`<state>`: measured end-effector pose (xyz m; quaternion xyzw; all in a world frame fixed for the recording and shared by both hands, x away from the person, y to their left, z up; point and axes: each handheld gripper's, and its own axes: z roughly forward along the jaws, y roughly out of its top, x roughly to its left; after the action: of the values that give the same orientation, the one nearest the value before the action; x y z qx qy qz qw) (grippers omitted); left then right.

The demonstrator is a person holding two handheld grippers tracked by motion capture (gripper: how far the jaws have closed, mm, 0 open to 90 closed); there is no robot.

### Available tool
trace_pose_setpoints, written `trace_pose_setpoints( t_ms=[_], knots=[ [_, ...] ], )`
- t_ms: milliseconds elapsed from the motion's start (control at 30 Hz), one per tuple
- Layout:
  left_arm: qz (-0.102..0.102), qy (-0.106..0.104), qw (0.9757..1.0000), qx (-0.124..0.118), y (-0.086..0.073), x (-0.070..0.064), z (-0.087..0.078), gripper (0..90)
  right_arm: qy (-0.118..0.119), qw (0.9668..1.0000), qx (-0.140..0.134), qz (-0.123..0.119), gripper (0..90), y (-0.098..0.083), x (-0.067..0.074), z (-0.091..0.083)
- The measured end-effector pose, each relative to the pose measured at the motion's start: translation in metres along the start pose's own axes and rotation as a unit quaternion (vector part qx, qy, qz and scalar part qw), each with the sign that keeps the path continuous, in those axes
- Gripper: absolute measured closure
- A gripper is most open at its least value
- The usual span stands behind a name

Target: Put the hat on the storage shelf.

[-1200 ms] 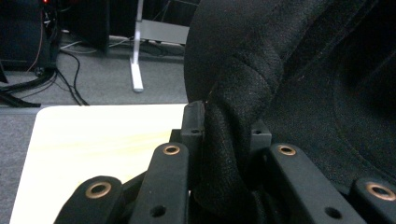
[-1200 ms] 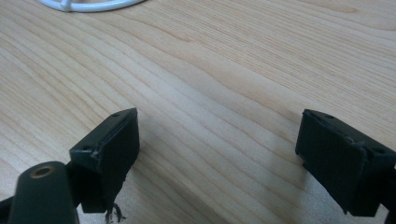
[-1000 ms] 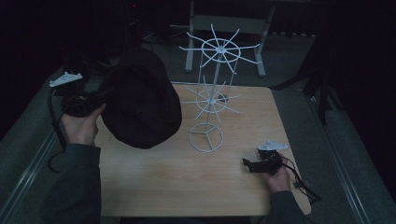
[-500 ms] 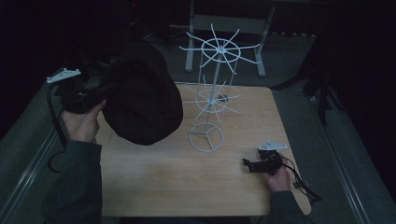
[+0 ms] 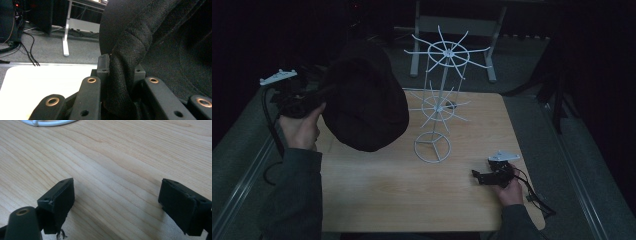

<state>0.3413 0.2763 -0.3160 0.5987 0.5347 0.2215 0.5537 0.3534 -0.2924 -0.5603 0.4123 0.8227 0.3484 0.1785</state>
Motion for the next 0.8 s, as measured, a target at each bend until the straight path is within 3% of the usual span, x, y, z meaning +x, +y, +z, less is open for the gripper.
trace_pose_setpoints(
  t_ms=[800],
  knots=[
    [0.001, -0.008, 0.9999, -0.013, 0.018, -0.007, 0.002, 76.8, 0.000, 1.0000, 0.000, 0.000, 13.5, 0.000, 0.000, 0.000]
  ],
)
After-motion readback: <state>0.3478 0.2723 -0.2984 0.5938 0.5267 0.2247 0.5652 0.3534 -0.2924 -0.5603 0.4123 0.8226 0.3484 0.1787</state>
